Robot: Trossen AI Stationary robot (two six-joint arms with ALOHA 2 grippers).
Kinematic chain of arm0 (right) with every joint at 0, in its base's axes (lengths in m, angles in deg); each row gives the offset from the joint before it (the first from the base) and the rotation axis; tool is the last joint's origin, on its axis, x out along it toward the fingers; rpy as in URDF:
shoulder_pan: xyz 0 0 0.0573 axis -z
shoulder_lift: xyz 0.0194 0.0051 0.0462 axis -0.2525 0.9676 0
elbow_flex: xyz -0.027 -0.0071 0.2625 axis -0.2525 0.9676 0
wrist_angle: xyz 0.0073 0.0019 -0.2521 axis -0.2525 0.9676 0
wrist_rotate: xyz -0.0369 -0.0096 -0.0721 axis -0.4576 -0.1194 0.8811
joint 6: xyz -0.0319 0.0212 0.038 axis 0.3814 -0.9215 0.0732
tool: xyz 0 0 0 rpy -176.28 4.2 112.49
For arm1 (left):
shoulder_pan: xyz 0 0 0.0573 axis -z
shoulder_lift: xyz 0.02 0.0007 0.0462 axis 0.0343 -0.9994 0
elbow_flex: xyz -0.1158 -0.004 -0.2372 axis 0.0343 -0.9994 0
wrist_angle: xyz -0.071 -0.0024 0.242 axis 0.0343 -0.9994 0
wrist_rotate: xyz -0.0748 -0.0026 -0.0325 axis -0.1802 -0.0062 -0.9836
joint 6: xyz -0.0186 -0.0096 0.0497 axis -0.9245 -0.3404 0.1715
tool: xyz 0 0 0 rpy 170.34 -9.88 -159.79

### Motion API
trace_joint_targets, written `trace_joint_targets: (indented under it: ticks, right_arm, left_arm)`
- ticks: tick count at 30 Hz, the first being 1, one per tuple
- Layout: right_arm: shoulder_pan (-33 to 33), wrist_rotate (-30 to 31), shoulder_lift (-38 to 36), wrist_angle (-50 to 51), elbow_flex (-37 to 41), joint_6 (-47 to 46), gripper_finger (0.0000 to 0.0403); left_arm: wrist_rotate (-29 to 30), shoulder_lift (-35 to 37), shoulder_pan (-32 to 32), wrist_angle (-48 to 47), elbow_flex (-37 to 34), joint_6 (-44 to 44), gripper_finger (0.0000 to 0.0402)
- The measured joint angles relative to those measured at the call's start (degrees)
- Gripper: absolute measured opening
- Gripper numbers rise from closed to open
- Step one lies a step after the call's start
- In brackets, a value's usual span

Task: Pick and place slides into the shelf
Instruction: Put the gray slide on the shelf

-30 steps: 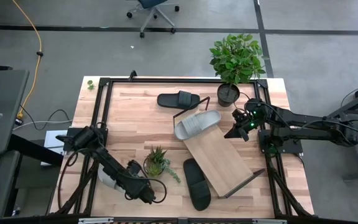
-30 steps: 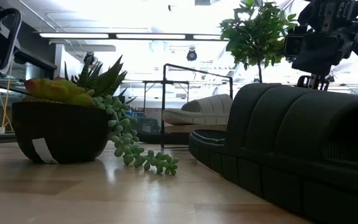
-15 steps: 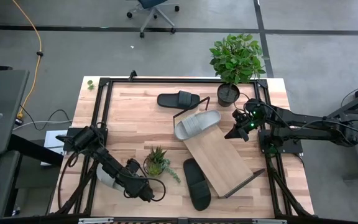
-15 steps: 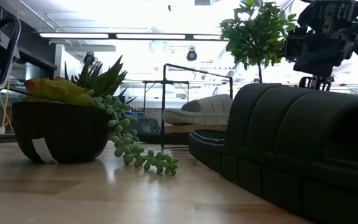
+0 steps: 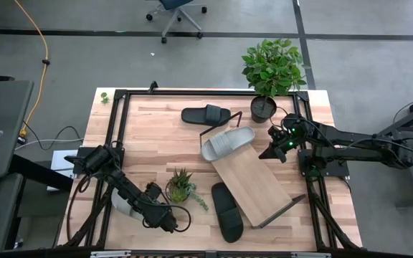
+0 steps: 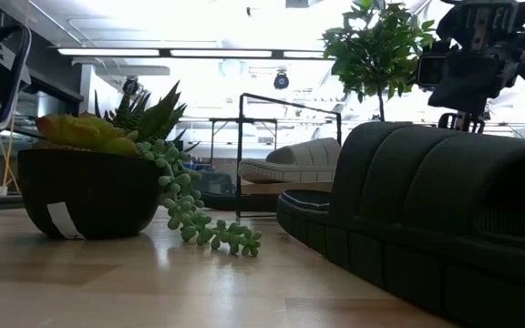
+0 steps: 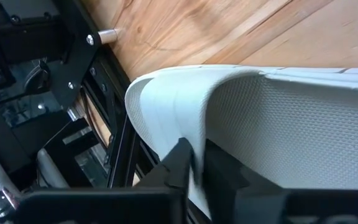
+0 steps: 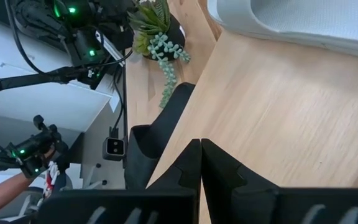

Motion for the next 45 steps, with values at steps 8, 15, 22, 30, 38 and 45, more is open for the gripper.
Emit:
trace_joint_targets:
  ticks: [8,15,22,30,38,45]
  right_arm:
    - [0.0,0.0,0.0,0.0,0.0,0.6,0.0003]
    - [0.0,0.5,0.0,0.0,0.0,1.2,0.0003]
    - [0.0,0.5,0.0,0.0,0.0,2.1,0.0003]
    - [0.0,0.5,0.0,0.0,0.0,2.6,0.0003]
    - [0.0,0.5,0.0,0.0,0.0,3.5,0.0003]
    - [0.0,0.6,0.0,0.0,0.0,4.1,0.0003]
  left_arm:
    - [-1.1,0.0,0.0,-0.1,0.2,0.4,0.0018]
    - [-0.6,0.0,0.0,0.0,2.5,1.5,0.001]
    - [-0.5,0.0,0.0,0.1,5.7,3.2,0.0005]
    - [-0.5,0.0,0.1,0.1,12.0,9.9,0.0002]
    - [1.7,0.2,1.7,0.2,22.0,14.1,0.0001]
    - [2.3,0.3,3.6,0.1,29.9,13.5,0.0001]
